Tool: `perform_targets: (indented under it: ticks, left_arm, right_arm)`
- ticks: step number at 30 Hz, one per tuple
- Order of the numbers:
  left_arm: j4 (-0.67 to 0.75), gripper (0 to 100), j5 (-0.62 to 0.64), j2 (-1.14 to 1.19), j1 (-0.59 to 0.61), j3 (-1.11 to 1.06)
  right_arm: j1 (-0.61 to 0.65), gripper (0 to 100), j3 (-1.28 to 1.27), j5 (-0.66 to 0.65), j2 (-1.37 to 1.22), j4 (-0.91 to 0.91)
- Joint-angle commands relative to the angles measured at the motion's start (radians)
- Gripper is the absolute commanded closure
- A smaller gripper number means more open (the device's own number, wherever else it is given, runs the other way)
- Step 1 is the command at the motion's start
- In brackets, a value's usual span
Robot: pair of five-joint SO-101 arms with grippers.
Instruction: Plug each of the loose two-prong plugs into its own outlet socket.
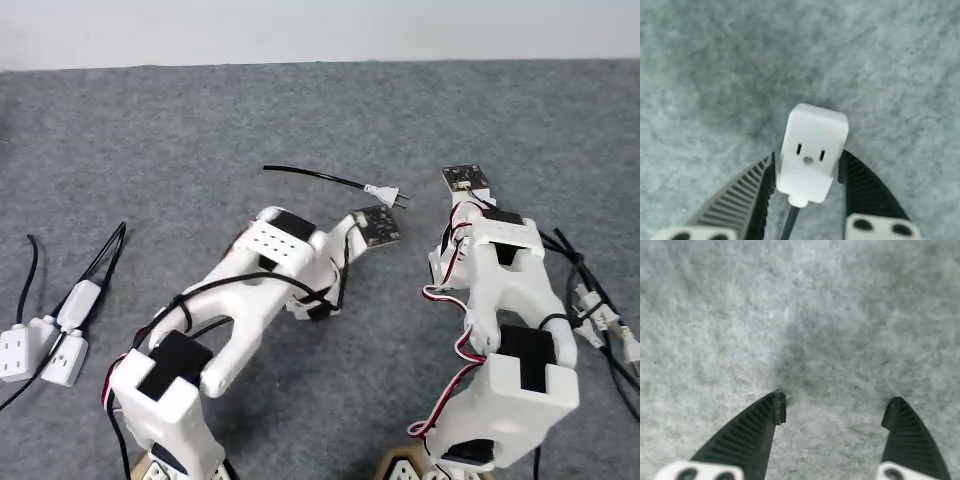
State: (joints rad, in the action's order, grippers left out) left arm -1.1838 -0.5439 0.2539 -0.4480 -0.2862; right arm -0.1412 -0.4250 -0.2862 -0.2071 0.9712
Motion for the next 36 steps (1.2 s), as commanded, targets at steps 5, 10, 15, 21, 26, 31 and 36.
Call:
perform_targets:
  ticks: [5, 10, 15, 21, 26, 31, 36]
  left_arm:
    - [0.018, 81, -0.081, 0.032, 0.018, 0.005]
    - [0.014, 81, -0.087, 0.095, 0.04, 0.097]
    - [-0.087, 83, -0.087, 0.11, 0.012, 0.127]
    - [-0.23, 86, -0.138, 0.106, -0.054, 0.125]
    - [-0.235, 77, -0.138, 0.104, -0.043, 0.13]
    - [-0.258, 72, -0.138, 0.029, -0.038, 0.131]
    - [-0.351, 69, -0.133, -0.16, -0.048, 0.166]
  right_arm:
    - [-0.022, 69.7, 0.005, 0.005, 0.042, -0.019]
    - [-0.022, 69.7, 0.005, 0.003, 0.042, -0.019]
    - [-0.016, 69.7, 0.005, 0.003, 0.042, -0.021]
    - [0.022, 69.6, 0.078, -0.115, 0.058, -0.05]
    - [0.028, 69.6, 0.133, -0.241, 0.064, 0.005]
    - [-0.025, 69.6, 0.224, -0.259, 0.067, 0.061]
    - [-0.087, 69.6, 0.414, -0.265, 0.064, 0.252]
